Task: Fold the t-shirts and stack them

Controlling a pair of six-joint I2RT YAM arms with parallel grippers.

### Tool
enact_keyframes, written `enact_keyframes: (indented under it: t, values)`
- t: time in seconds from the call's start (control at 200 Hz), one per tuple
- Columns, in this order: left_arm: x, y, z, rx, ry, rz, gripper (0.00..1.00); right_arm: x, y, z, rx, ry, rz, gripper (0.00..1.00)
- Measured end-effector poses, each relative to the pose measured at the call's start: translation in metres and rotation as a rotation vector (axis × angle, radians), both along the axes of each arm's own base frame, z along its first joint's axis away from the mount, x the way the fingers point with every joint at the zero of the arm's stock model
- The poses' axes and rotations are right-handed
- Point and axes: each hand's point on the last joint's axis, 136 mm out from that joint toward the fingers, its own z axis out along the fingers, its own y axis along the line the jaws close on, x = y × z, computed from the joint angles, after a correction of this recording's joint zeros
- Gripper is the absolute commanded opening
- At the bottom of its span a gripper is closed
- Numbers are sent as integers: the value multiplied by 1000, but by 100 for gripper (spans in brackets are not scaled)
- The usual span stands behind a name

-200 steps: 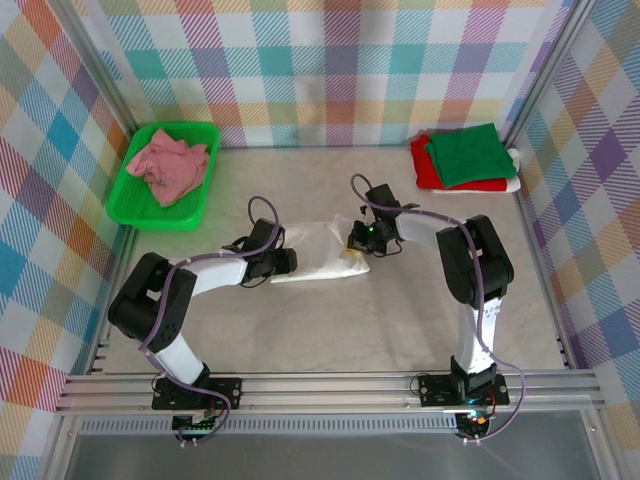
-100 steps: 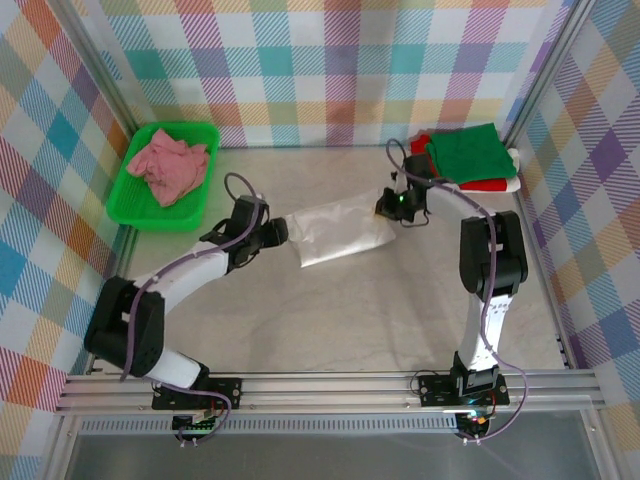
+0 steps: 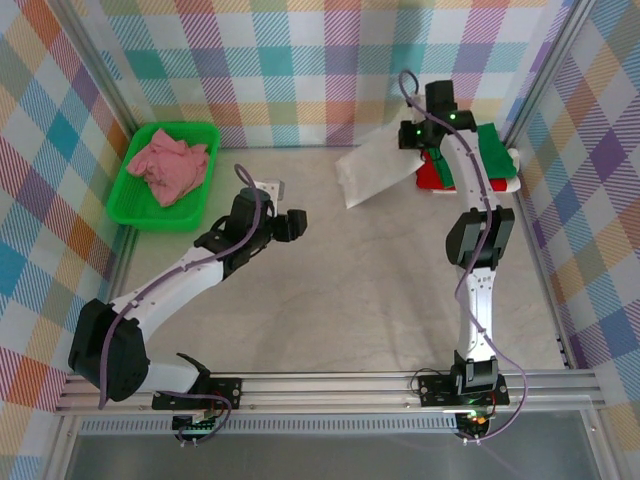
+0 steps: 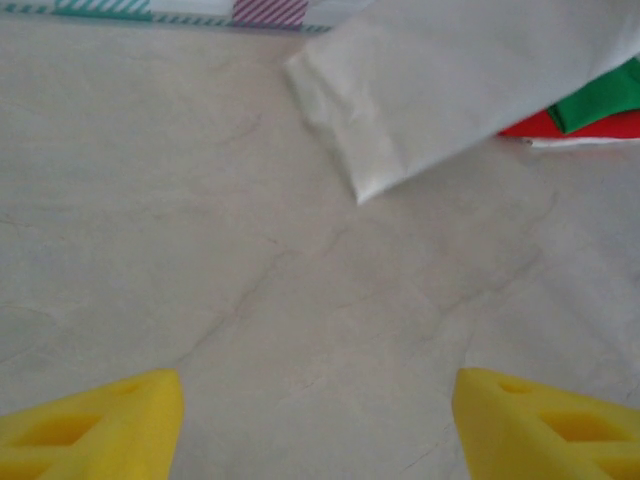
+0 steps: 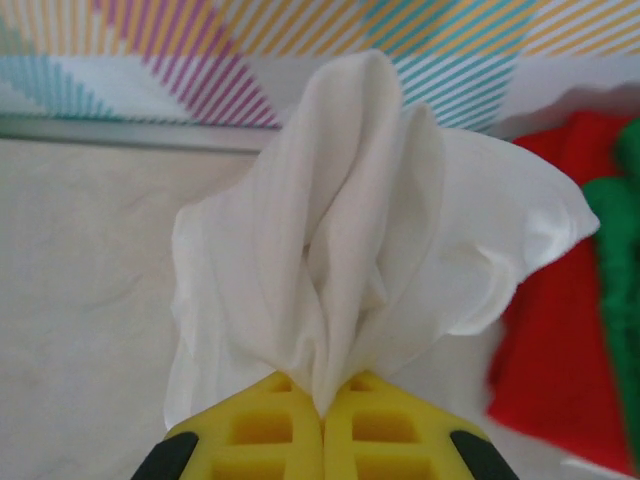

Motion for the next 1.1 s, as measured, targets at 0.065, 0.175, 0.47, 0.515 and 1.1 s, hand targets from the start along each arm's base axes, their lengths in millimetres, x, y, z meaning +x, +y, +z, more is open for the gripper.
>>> enact_keyframes:
  t: [0.065,0.175,0.47,0.515,1.1]
  values:
    - [-2,0,-6,10,12,-5,72,5,-19,4,-49,-21,-14,0]
    - [-7,2,-14,28,27,-10,72,8,-50,1,-155,-32,-36,0]
    - [-11,6,-16,50,32,-12,72,16,-96,29,-278,-134,5,0]
    - [-11,6,-16,50,32,-12,72,17,-99,40,-276,-168,13,0]
    - [-10,6,-38,104,85,-26,73,23,-196,64,-425,-264,-62,0]
